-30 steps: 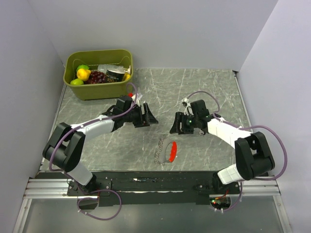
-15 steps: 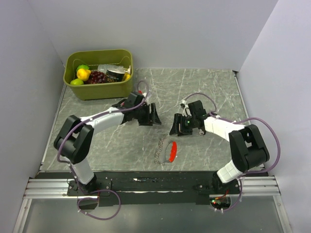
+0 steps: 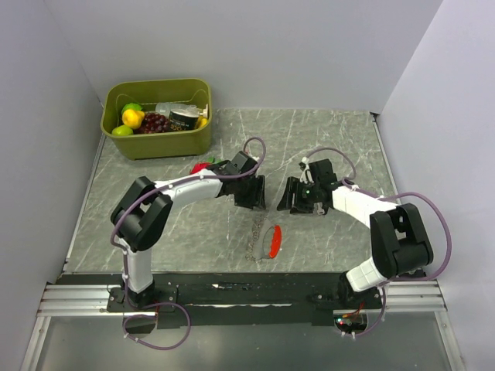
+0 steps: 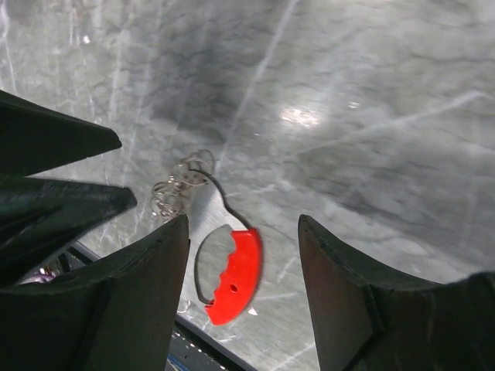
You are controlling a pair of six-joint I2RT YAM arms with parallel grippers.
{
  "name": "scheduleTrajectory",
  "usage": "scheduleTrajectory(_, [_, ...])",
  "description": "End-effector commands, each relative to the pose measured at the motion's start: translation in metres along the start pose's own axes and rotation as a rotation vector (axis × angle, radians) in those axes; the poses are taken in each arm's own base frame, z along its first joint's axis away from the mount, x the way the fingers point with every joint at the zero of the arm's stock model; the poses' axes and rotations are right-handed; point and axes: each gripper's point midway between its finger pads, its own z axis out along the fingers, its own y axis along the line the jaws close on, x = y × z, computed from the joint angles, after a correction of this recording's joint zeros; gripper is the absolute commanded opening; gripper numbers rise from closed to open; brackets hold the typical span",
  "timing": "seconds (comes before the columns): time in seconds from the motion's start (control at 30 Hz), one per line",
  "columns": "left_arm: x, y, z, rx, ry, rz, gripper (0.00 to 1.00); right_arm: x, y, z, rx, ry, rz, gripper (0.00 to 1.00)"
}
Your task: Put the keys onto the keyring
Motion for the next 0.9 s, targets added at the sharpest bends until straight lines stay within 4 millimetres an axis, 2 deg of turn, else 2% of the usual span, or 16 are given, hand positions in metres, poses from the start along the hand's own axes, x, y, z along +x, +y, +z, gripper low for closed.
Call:
scheduleTrajectory(0.0, [0.005, -0.004, 0.008, 0.003, 0.016, 0.007, 0.54, -0.006, -0.001, -0.010, -0.002, -0.041, 0.008, 0.65])
scheduleTrajectory(0.3, [0.017, -0.004, 0.031, 0.002, 0.052, -0.001, 0.49, 0.002, -0.003, -0.007, -0.015, -0.017, 0.009, 0.64])
scheduleTrajectory(0.5, [0.019, -0.004, 0.034, 0.011, 0.046, 0.010, 0.24, 0.003, -0.003, -0.008, -0.019, -0.010, -0.004, 0.64])
scheduleTrajectory(0.53, [0.019, -0.004, 0.033, 0.016, 0.045, 0.017, 0.16, 0.003, -0.002, -0.008, -0.023, -0.013, -0.008, 0.64])
scheduleTrajectory(0.6, [0.020, -0.007, 0.031, 0.035, 0.038, 0.027, 0.10, 0.003, -0.001, -0.008, -0.034, -0.015, -0.015, 0.64])
scheduleTrajectory(0.63, [0.018, -0.008, 0.031, 0.047, 0.030, 0.040, 0.02, 0.004, 0.001, -0.008, -0.046, -0.012, -0.024, 0.64])
scheduleTrajectory(0.87, [0.023, -0.012, 0.023, 0.096, 0.018, 0.093, 0.01, 0.000, 0.018, -0.010, -0.145, -0.024, -0.077, 0.66])
